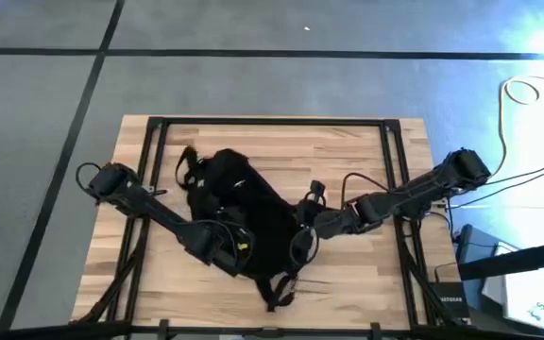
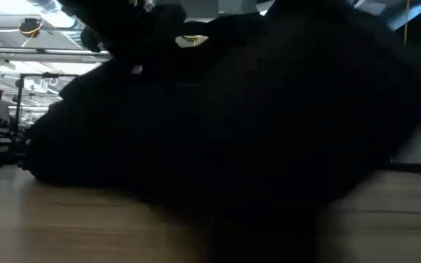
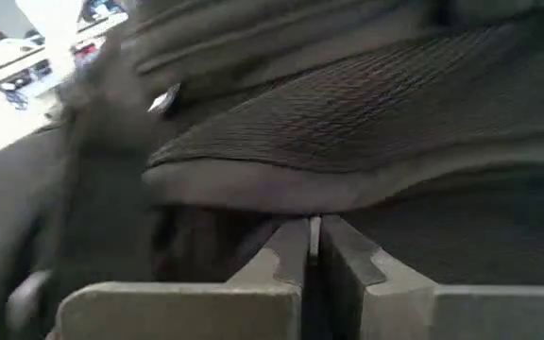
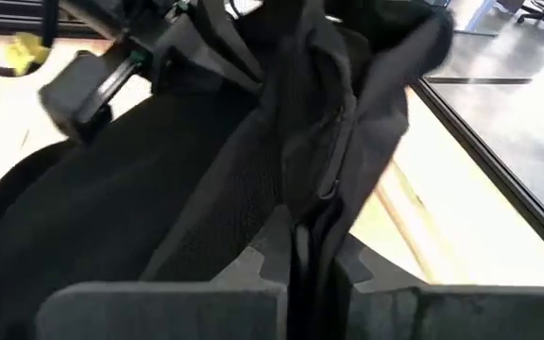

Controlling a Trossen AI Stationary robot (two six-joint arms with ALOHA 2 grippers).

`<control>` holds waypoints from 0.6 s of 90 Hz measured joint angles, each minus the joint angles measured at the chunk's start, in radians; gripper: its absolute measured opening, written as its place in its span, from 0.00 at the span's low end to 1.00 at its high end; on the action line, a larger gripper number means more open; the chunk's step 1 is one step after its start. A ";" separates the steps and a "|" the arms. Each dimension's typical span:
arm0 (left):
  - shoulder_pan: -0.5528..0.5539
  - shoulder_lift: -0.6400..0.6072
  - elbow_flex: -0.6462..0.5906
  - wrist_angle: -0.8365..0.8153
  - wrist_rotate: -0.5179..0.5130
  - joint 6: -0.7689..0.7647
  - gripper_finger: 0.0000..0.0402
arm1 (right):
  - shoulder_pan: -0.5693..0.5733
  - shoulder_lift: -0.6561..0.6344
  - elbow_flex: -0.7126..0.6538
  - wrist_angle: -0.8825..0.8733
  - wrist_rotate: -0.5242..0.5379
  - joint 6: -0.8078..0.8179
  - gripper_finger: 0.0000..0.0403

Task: Unpack backpack
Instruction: Close the black backpack

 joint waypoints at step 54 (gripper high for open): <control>0.017 0.001 -0.015 -0.162 0.027 -0.122 0.00 | 0.012 -0.004 -0.002 0.048 -0.071 -0.178 0.44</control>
